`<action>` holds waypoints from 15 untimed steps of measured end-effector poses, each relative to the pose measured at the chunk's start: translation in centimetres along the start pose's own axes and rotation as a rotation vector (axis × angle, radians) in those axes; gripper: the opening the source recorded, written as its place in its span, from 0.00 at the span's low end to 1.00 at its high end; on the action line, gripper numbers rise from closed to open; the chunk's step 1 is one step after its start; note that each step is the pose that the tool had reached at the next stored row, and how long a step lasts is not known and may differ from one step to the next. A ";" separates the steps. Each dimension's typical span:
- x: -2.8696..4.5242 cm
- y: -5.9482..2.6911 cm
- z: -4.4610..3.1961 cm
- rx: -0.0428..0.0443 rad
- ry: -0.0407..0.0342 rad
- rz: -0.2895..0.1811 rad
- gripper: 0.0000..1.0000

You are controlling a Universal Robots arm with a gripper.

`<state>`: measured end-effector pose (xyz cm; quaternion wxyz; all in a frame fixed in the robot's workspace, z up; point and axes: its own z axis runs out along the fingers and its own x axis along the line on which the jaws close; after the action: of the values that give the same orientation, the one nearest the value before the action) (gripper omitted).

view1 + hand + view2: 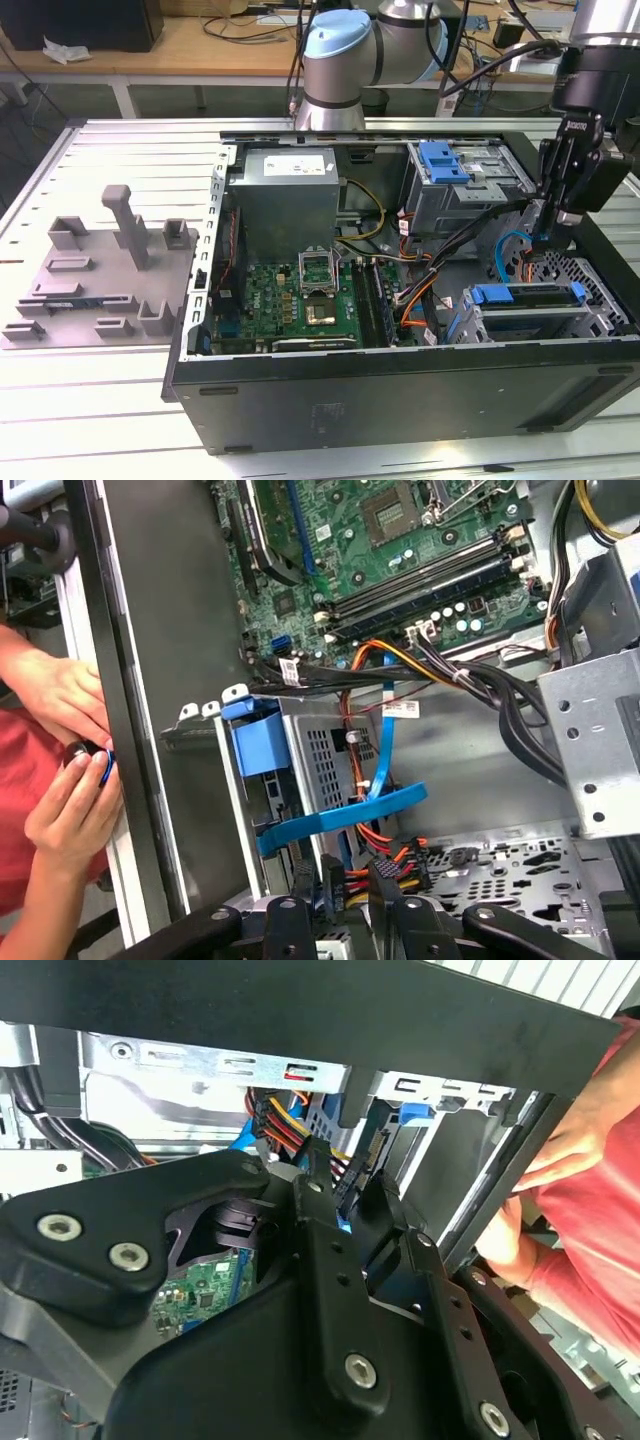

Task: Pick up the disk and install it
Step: 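Insert the first disk wire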

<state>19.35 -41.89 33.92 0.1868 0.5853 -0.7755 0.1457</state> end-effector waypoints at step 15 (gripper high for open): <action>-0.06 -0.07 0.09 0.0066 0.0274 0.003 0.20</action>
<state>19.42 -41.90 33.82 0.1952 0.5826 -0.7733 0.1565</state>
